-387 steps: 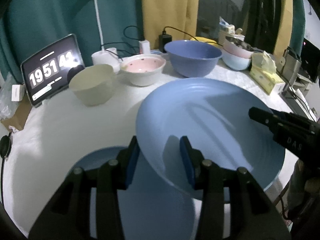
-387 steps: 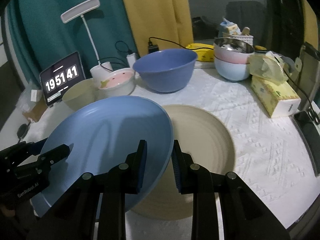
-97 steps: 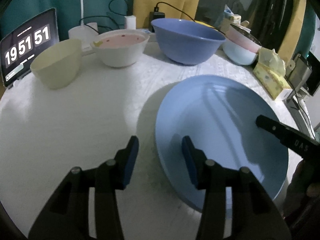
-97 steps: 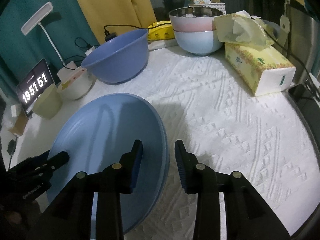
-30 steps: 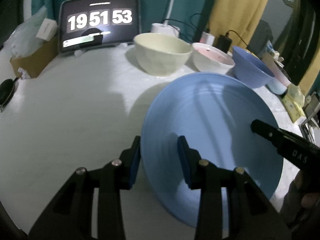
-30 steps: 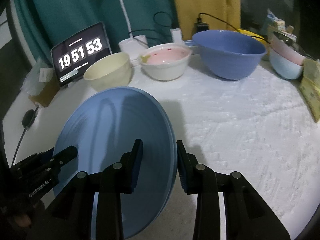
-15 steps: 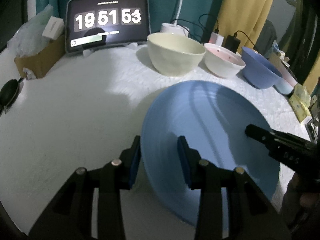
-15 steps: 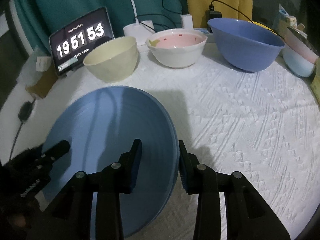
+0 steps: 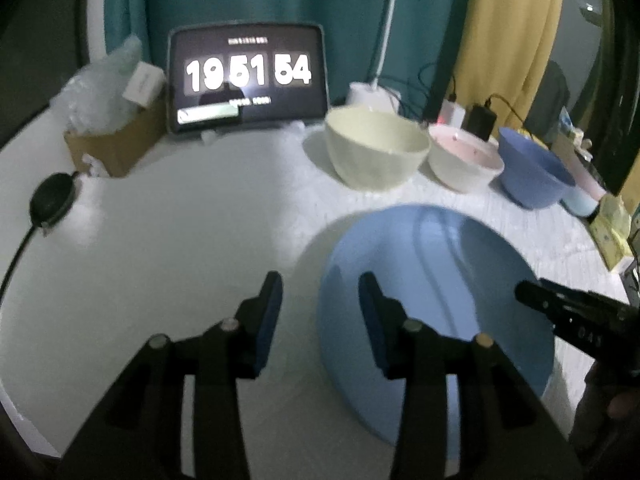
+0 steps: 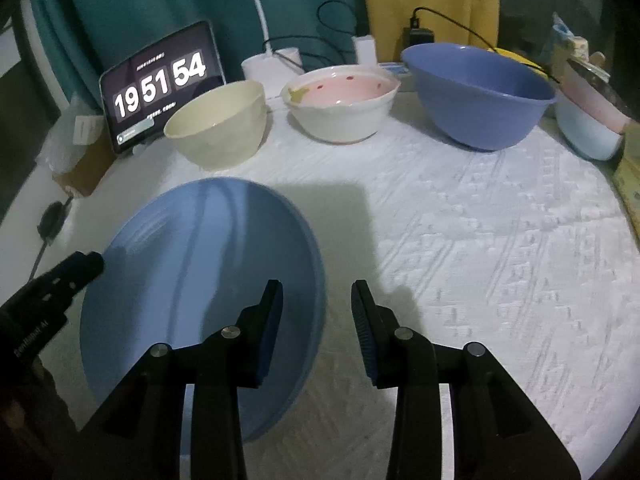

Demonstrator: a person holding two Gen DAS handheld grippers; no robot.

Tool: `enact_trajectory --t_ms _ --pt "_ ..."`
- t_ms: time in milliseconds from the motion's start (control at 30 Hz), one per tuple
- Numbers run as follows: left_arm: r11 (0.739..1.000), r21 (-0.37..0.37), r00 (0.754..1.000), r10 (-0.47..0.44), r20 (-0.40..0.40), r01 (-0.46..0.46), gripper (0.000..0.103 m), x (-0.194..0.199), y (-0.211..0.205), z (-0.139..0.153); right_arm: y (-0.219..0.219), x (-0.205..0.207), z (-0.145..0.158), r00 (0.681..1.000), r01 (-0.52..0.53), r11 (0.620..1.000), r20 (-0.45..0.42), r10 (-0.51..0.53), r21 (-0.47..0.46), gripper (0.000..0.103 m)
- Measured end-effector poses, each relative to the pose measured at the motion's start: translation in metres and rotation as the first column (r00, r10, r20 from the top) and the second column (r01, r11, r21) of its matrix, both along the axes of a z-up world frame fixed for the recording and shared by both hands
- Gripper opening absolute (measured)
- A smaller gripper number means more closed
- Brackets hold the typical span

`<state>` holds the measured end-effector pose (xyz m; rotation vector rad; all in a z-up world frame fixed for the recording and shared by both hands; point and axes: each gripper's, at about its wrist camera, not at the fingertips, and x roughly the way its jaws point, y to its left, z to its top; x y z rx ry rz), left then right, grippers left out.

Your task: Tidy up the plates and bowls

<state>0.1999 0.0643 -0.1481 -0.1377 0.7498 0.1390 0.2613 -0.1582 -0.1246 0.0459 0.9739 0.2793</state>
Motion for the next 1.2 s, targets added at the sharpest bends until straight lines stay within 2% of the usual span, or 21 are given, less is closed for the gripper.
enact_trajectory --t_ms 200,433,833,1200 --pt "0.999 0.009 0.998 -0.037 0.059 0.037 0.045 -0.003 -0.017 0.019 -0.017 -0.003 0.010 0.999 0.025 1.000 0.026 -0.025 0.017 0.038" --pt "0.992 0.014 0.987 -0.126 0.097 0.125 0.045 0.001 -0.053 0.033 -0.046 -0.004 0.022 0.996 0.068 0.997 0.057 -0.070 0.033 0.038" --pt "0.973 0.024 0.968 -0.230 0.100 0.228 0.045 0.021 -0.109 0.047 -0.102 0.000 0.040 0.984 0.137 0.989 0.109 -0.142 0.050 0.038" --pt "0.951 -0.004 0.947 -0.307 0.089 0.309 0.045 0.052 -0.152 0.055 -0.138 0.012 0.048 0.975 0.170 0.984 0.139 -0.175 0.050 0.038"
